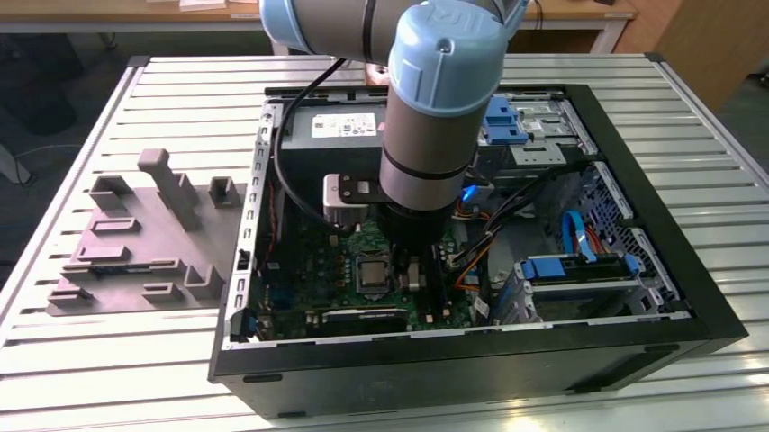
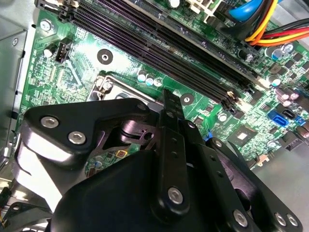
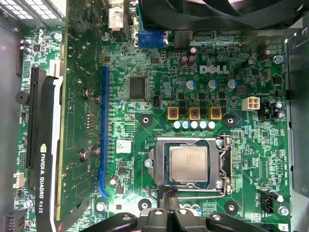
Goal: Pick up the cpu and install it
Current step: 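Install the first cpu locking lever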
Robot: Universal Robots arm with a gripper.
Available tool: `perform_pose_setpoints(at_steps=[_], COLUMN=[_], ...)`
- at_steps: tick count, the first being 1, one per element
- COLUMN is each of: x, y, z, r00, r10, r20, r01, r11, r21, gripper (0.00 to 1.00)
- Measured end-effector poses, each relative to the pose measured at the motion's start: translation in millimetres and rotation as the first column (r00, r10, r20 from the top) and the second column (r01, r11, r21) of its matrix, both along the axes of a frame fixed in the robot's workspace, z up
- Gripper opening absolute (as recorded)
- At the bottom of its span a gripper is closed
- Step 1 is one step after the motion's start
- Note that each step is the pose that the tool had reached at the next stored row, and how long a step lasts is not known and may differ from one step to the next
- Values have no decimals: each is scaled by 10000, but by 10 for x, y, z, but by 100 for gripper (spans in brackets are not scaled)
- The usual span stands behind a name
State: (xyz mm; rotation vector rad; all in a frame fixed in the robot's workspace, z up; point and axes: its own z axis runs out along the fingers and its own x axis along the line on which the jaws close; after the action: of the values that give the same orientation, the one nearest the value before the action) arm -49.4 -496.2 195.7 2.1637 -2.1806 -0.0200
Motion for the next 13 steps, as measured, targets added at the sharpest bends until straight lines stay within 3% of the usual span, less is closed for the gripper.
perform_pose_setpoints(at_steps=[13], x=[0], y=[-2], z=[-15], r00=[10000], r10=[1], r20=[0], r01=[-1], r11=[10000], r21=[-1], gripper=[11])
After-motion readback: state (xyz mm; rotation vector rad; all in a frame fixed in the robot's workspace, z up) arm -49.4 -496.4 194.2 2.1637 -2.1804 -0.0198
